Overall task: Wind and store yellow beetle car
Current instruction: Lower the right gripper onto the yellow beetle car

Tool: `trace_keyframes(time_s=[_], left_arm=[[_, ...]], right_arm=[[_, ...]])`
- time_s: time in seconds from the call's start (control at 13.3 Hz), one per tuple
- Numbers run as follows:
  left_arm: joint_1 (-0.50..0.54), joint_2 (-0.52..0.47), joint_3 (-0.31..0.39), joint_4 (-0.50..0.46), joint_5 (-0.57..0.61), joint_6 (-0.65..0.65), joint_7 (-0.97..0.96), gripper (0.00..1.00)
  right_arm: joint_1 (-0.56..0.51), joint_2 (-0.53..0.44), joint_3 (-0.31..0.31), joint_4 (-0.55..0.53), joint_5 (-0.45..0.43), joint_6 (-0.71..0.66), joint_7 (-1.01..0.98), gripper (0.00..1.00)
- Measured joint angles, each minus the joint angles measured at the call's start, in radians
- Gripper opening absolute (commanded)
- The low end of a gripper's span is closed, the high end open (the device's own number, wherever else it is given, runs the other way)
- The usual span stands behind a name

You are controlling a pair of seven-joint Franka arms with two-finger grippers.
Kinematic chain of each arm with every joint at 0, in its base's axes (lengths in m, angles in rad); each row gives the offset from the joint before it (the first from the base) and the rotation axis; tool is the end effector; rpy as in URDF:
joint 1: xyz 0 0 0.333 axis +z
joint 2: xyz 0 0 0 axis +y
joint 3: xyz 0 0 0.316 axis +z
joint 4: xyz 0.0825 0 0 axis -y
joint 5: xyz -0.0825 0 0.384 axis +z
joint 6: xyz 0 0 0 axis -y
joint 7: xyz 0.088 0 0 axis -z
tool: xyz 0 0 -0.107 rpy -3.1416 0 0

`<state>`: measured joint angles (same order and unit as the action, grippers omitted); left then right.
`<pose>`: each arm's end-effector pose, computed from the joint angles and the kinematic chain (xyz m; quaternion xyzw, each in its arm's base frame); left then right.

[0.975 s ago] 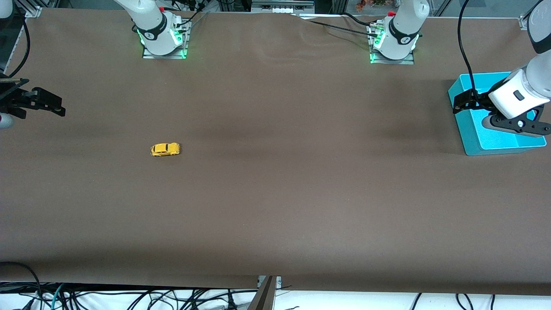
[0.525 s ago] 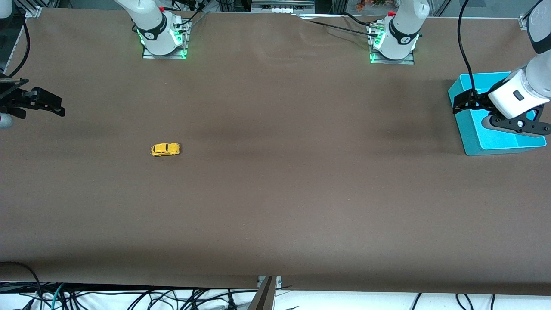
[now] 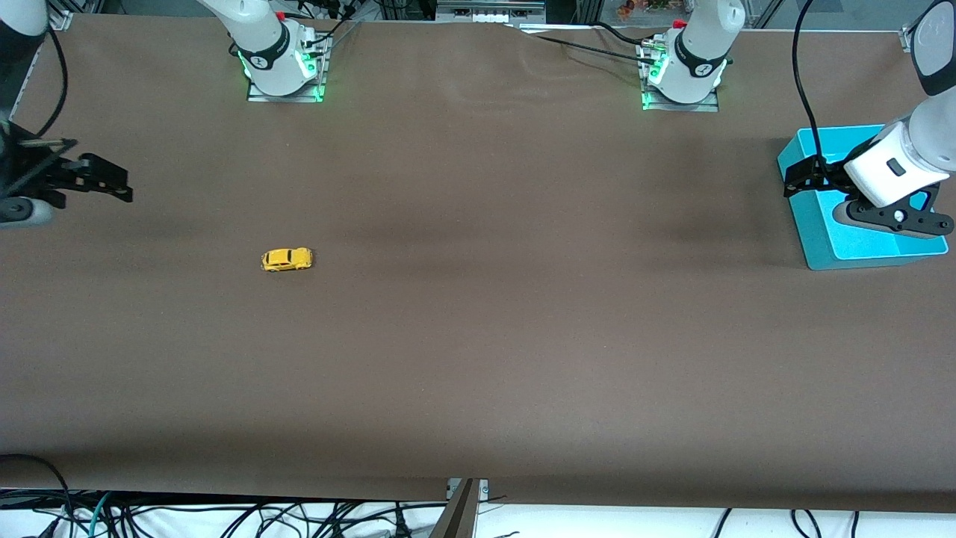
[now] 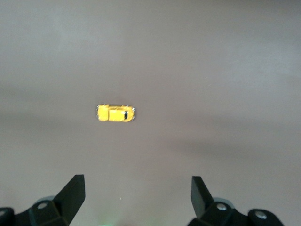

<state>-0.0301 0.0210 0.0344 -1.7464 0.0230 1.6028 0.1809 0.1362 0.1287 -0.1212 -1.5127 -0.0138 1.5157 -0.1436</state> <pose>0.5511 0.0046 0.5332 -0.9925 0.0892 0.0829 0.0041 0.5848 0.0116 0.5744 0.9948 0.0791 -0.0631 0.0106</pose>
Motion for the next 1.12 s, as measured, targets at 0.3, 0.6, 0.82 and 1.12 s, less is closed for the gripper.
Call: trace_keyframes(time_s=[0.3, 0.6, 0.82, 1.12], left_arm=[[0.000, 0.000, 0.000, -0.001, 0.000, 0.001, 0.000, 1.00], [0.000, 0.000, 0.000, -0.001, 0.000, 0.002, 0.000, 1.00], [0.000, 0.000, 0.000, -0.001, 0.000, 0.002, 0.000, 1.00], [0.000, 0.000, 0.000, -0.001, 0.000, 0.002, 0.000, 1.00]], right_arm=[[0.081, 0.061, 0.004, -0.007, 0.000, -0.032, -0.002, 1.00], [0.121, 0.158, 0.004, -0.016, 0.000, -0.037, -0.268, 1.00], [0.116, 0.209, 0.000, -0.076, 0.000, 0.049, -0.500, 1.00], [0.116, 0.215, 0.000, -0.245, 0.000, 0.284, -0.807, 1.00]])
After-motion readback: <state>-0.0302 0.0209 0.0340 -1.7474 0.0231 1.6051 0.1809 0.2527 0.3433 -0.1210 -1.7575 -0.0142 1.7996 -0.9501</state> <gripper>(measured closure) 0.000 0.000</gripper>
